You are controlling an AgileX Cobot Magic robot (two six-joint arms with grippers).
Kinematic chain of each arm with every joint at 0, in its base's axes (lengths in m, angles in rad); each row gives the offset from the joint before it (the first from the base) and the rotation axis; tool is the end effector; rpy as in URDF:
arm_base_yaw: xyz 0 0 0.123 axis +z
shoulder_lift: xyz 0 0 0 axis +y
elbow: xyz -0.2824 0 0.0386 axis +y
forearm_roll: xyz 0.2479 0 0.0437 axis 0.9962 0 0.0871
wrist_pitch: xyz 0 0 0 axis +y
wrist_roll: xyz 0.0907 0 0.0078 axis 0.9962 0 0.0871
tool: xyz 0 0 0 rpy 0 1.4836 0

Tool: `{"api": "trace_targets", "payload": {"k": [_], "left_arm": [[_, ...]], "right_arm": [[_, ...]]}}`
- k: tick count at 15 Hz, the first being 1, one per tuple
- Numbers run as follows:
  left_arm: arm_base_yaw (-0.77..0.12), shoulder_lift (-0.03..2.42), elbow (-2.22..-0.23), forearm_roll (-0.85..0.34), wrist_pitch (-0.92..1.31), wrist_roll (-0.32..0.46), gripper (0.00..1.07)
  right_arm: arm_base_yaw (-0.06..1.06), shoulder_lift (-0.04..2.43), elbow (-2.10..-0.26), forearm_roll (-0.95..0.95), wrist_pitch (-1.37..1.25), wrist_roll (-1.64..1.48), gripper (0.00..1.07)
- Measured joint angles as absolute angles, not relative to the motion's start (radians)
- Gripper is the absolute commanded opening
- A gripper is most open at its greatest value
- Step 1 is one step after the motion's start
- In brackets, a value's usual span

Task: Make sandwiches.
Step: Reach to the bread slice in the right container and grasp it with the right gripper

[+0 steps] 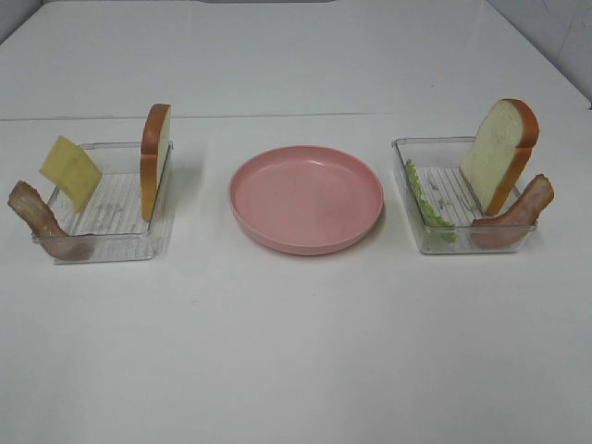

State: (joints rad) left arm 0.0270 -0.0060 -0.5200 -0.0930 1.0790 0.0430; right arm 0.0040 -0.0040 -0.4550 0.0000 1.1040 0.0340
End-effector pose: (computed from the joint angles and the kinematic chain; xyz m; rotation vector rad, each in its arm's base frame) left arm -0.0089 -0.0077 0.2814 0.0230 2.0336 -0.0670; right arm -0.0025 0.0000 0.2612 0.0319 2.1284 0.0224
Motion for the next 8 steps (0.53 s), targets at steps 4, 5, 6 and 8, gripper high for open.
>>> {"api": "trace_targets", "payload": {"k": [4,5,6,8], "left_arm": [[0.027,-0.006,-0.520,-0.093,1.079,0.043,1.00],[0.027,-0.006,-0.520,-0.093,1.079,0.043,1.00],[0.027,-0.006,-0.520,-0.093,1.079,0.043,1.00],[0.027,-0.006,-0.520,-0.093,1.079,0.043,1.00]], "right_arm": [[0.004,-0.004,-0.455,0.000,1.104,0.034,0.82],[0.004,-0.004,-0.455,0.000,1.104,0.034,0.82],[0.004,-0.004,-0.455,0.000,1.104,0.034,0.82],[0.004,-0.004,-0.455,0.000,1.104,0.034,0.82]]}}
